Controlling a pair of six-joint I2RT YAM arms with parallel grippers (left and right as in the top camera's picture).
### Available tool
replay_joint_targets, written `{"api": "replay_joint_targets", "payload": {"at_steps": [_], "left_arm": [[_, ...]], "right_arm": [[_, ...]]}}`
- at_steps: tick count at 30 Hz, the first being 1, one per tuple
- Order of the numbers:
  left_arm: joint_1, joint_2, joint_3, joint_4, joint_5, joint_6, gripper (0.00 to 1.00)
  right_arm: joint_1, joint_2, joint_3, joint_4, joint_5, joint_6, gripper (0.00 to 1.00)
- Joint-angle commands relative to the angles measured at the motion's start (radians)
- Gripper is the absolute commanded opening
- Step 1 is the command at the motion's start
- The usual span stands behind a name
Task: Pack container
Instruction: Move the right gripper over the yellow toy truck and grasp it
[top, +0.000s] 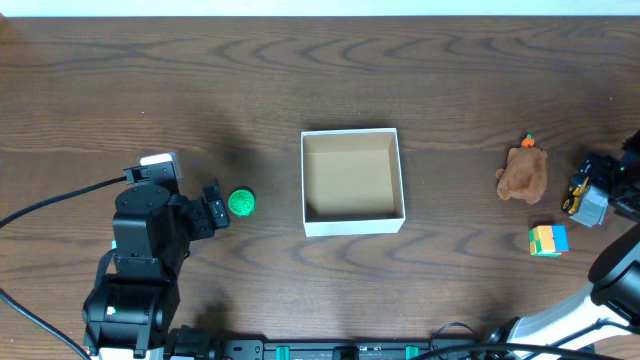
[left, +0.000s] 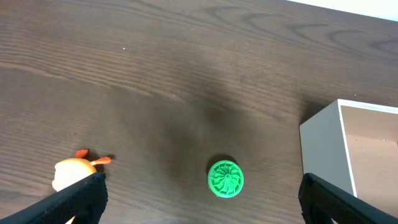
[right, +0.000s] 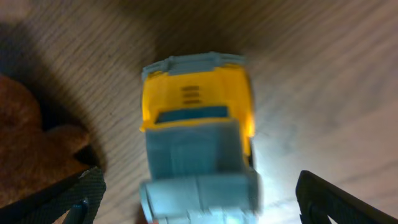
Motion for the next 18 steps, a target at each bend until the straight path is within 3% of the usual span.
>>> {"api": "replay_joint_targets", "payload": {"at_steps": [1,18], "left_arm": [[-0.003,-0.005,0.016,-0.003,0.000,-0.016,0.98],[-0.003,-0.005,0.016,-0.003,0.000,-0.016,0.98]], "right_arm": [[-0.005,0.014,-0.006,-0.004,-0.048,-0.012,0.99],[-0.005,0.013,-0.007,0.034,-0.046,-0.009,0.93]]}}
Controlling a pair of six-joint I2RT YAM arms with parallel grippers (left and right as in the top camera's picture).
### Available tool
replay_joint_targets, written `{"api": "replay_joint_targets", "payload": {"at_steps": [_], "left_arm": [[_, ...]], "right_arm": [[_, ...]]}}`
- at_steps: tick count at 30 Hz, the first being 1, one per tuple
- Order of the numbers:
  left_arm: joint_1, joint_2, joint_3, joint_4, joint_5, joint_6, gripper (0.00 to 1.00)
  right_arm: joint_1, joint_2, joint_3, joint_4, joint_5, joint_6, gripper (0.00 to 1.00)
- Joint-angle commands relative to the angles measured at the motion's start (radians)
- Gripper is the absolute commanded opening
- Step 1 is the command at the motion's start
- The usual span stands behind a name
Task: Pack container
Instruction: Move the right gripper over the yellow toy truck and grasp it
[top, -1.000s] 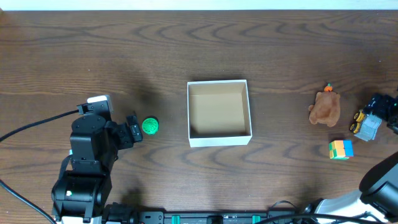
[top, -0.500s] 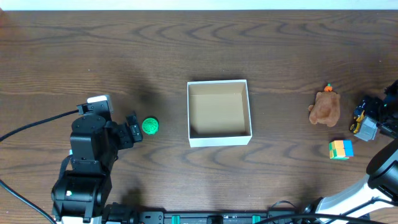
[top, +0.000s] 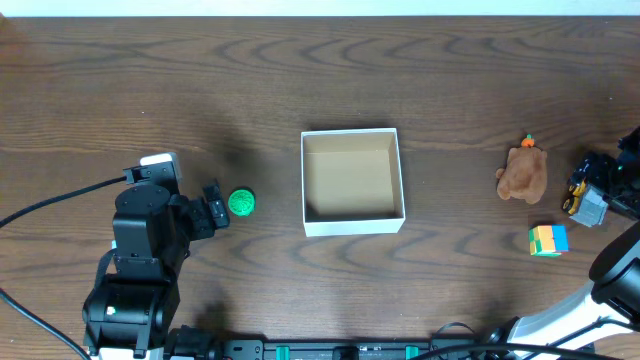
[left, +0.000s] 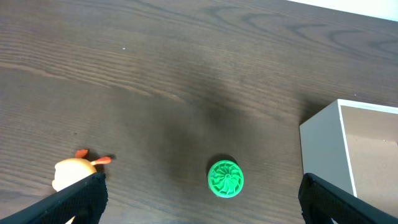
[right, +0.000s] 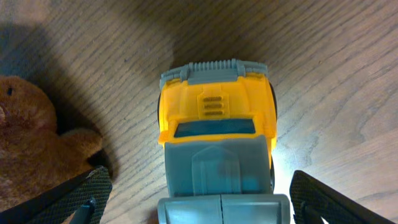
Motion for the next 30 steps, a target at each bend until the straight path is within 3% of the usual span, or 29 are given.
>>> {"api": "replay_joint_targets", "payload": {"at_steps": [1,12,16,30], "left_arm": [[-0.003,-0.005,0.016,-0.003,0.000,-0.016,0.98],[-0.003,-0.005,0.016,-0.003,0.000,-0.016,0.98],[-0.003,-0.005,0.016,-0.003,0.000,-0.016,0.98],[-0.003,-0.005,0.016,-0.003,0.000,-0.016,0.98]], "right_arm": [[-0.005,0.006,-0.004,0.018,-0.009,-0.005,0.92],[-0.005,0.006,-0.007,0.031,-0.006,-0.005,0.89],[-0.005,0.007,-0.019,0.036,-0.006,-0.005,0.81],[-0.005,0.007,-0.079,0.085,-0.007,-0.004,0.72]]}}
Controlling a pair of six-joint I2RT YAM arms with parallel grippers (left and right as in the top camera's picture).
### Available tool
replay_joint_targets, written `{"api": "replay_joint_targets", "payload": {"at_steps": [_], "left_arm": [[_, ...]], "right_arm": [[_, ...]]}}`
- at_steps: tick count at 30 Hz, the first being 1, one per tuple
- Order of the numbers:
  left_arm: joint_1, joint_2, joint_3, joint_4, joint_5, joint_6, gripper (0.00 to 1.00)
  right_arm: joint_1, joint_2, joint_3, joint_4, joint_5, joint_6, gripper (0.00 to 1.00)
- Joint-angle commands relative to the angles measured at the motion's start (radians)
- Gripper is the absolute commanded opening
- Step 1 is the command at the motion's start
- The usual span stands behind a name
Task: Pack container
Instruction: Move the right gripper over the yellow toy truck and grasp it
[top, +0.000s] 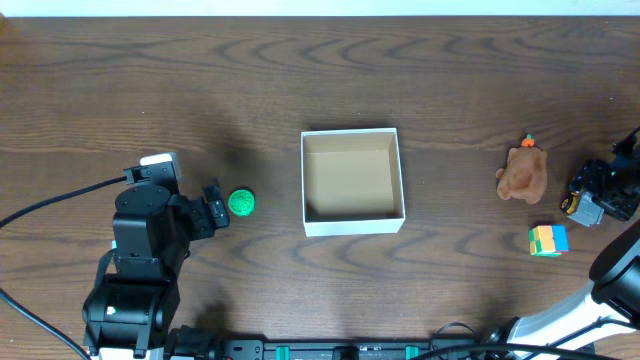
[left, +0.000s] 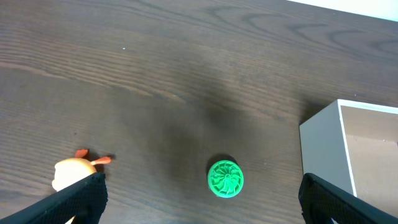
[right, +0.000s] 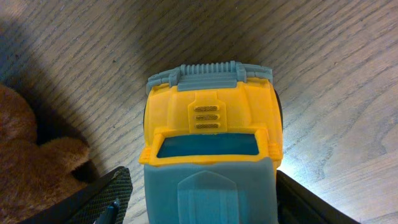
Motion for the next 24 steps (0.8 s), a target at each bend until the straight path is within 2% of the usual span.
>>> {"api": "replay_joint_targets", "payload": {"at_steps": [1,24], "left_arm": [[-0.003,-0.005,0.016,-0.003,0.000,-0.016,0.98],[-0.003,-0.005,0.016,-0.003,0.000,-0.016,0.98]], "right_arm": [[-0.005,0.007,-0.006,0.005,-0.006,-0.003,0.72],[-0.005,0.007,-0.006,0.009,-0.013,-0.003,0.41]]}}
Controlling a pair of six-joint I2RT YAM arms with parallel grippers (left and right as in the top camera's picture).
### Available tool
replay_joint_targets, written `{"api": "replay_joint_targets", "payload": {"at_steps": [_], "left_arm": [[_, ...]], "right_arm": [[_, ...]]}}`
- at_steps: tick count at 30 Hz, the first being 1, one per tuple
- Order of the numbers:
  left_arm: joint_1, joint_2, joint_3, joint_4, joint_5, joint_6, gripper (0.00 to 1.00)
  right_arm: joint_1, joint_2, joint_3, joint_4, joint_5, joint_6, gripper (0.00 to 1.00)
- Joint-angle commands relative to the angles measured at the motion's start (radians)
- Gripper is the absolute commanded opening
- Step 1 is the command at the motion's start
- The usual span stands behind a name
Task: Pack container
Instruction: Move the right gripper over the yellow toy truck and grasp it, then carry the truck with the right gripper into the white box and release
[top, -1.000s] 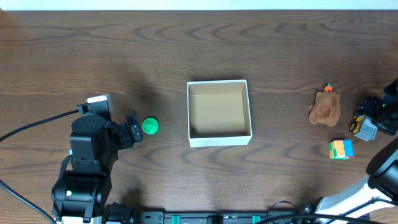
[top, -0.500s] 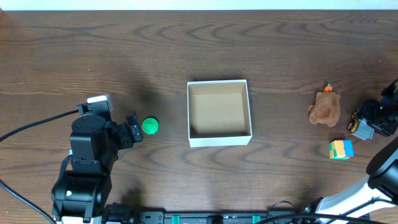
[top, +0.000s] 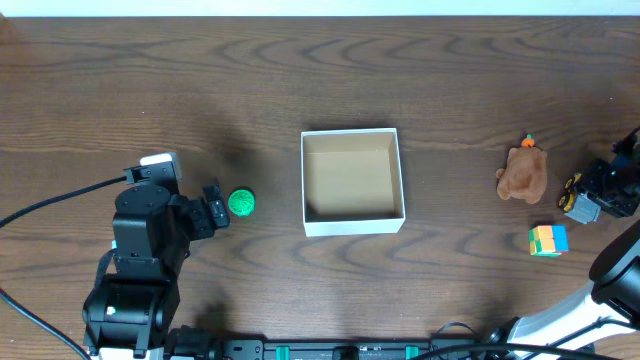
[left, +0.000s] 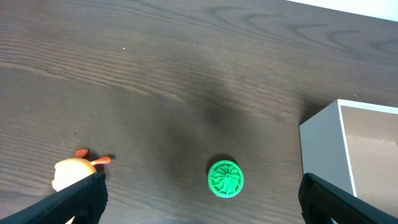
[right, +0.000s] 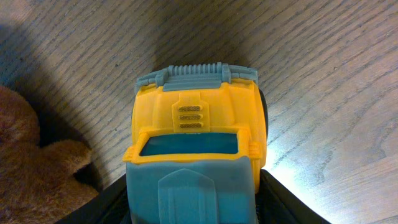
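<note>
The white open box stands mid-table with nothing in it. A yellow and grey toy truck sits at the far right, and my right gripper is shut on its grey rear, fingers pressed to both sides. In the overhead view the truck shows at the table's right edge under the gripper. My left gripper is open and low on the left, with a green ribbed disc just ahead of its fingers.
A brown plush bear lies just left of the truck, and a multicoloured cube lies in front of it. A pale yellow toy with an orange beak rests by my left finger. The box's corner shows at the right of the left wrist view.
My right gripper's fingers have come in from a small gap to tight against the truck's sides. The truck has shifted slightly right on the table. The left arm has not moved.
My right gripper was wide open over the truck, blurred from motion. It then sat lower with the truck between its fingers, the gap narrowed, and now it is shut on the truck. The left gripper stayed open by the green disc throughout.
</note>
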Motion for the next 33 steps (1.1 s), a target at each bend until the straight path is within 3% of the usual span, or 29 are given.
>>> {"api": "replay_joint_targets", "payload": {"at_steps": [1,3,7,9,16,22,28,33], "left_arm": [[-0.003,-0.005,0.016,-0.003,0.000,-0.016,0.98],[-0.003,-0.005,0.016,-0.003,0.000,-0.016,0.98],[-0.003,-0.005,0.016,-0.003,0.000,-0.016,0.98],[-0.003,-0.005,0.016,-0.003,0.000,-0.016,0.98],[-0.003,-0.005,0.016,-0.003,0.000,-0.016,0.98],[-0.003,-0.005,0.016,-0.003,0.000,-0.016,0.98],[-0.003,-0.005,0.016,-0.003,0.000,-0.016,0.98],[-0.003,-0.005,0.016,-0.003,0.000,-0.016,0.98]], "right_arm": [[-0.005,0.007,-0.005,0.001,-0.010,-0.001,0.40],[-0.005,0.006,-0.005,0.001,-0.020,-0.001,0.37],[-0.005,0.005,-0.001,-0.003,-0.035,0.000,0.08],[-0.005,0.003,0.006,-0.008,-0.035,0.019,0.02],[0.033,-0.018,0.140,-0.173,-0.079,0.043,0.01],[0.179,-0.145,0.312,-0.338,-0.084,0.040,0.01],[0.463,-0.371,0.373,-0.338,-0.082,0.071,0.01],[0.767,-0.465,0.372,-0.326,-0.055,0.247,0.01]]}}
